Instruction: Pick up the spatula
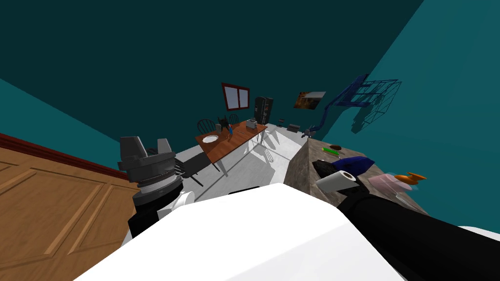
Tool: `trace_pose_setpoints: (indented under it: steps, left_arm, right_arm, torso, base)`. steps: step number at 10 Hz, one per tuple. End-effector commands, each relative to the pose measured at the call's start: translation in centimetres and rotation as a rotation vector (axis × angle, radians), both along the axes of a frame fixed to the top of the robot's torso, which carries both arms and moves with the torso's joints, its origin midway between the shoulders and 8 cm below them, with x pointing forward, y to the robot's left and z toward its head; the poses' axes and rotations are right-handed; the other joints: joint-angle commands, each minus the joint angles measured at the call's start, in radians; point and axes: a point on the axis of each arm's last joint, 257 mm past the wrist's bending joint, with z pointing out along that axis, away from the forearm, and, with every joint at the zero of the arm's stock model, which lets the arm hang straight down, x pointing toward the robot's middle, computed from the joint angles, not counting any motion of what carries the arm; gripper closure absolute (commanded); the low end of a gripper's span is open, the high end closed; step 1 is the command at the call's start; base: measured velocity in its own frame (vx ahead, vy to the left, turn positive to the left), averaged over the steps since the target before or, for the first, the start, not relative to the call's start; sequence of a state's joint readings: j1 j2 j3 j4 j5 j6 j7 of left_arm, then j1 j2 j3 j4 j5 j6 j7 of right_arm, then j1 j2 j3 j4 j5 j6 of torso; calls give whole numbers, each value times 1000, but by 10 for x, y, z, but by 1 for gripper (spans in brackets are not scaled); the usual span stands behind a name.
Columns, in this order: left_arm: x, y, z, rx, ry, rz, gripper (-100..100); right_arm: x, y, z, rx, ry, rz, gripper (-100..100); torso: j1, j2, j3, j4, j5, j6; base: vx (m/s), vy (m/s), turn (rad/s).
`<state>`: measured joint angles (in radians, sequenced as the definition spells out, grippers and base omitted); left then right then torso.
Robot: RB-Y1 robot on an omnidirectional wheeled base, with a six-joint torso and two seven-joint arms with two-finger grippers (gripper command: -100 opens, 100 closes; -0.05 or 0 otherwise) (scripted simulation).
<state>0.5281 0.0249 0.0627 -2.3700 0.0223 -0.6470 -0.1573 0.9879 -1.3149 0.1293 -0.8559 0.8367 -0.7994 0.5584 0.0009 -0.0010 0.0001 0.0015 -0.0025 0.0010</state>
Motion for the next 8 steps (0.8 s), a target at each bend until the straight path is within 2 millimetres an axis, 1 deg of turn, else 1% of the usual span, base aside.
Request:
trace_pose_setpoints:
  steps: [1, 4, 5, 6, 7, 8]
  left_arm:
    - [0, 0, 0, 0, 0, 0, 0]
    - [0, 0, 0, 0, 0, 0, 0]
    - [0, 0, 0, 0, 0, 0, 0]
    - [0, 0, 0, 0, 0, 0, 0]
    - [0, 0, 0, 0, 0, 0, 0]
    - [0, 0, 0, 0, 0, 0, 0]
  right_arm:
    - [-1, 5, -1, 2, -9, -11, 100]
    - [-9, 14, 2, 3, -16, -37, 100]
    - [-8, 17, 3, 1, -28, -47, 100]
    - [-19, 19, 5, 3, -10, -53, 100]
    - [-17, 24, 6, 3, -22, -63, 100]
    - [-24, 24, 8, 3, -11, -67, 100]
  torso:
    - [0, 0, 0, 0, 0, 0]
    - [-1, 2, 1, 0, 0, 0]
    - [-1, 2, 1, 0, 0, 0]
    - [-1, 2, 1, 1, 0, -1]
    - [-1, 2, 1, 0, 0, 0]
    - [-1, 2, 1, 0, 0, -1]
  base:
    - [-16, -7, 111]
    - [-31, -18, 100]
    - [-40, -19, 125]
    - [-25, -16, 91]
    - [-25, -17, 96]
    - [-17, -13, 46]
